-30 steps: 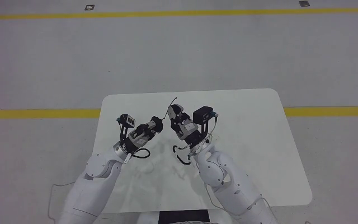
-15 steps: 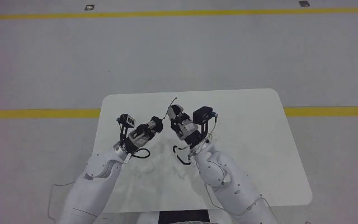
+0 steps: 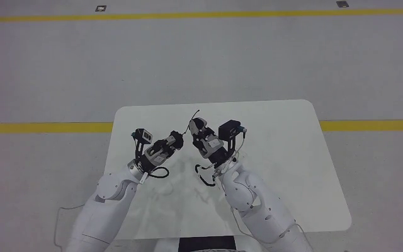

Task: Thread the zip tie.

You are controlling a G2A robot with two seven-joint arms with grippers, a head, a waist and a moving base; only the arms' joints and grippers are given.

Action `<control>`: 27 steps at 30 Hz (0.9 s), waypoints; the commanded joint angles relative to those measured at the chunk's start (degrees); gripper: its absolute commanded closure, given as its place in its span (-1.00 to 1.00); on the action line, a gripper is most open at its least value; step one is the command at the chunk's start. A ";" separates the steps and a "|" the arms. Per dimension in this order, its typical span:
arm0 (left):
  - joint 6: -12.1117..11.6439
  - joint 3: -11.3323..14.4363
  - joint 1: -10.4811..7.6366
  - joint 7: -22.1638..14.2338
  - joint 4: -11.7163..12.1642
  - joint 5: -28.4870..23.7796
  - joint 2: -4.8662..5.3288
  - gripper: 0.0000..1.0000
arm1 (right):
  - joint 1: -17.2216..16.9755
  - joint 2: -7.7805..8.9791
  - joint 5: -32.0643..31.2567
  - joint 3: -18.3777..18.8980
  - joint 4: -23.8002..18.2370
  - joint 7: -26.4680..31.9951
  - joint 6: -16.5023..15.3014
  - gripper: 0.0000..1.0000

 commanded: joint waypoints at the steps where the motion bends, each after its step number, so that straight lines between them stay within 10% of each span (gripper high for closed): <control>1: 0.00 0.00 0.00 0.00 0.00 0.00 0.00 1.00 | -0.05 0.00 0.02 0.02 -0.05 0.00 -0.03 1.00; 27: 0.00 0.00 0.00 0.00 0.00 0.00 0.00 1.00 | 0.37 -0.21 -0.53 -0.30 1.08 -0.27 0.28 1.00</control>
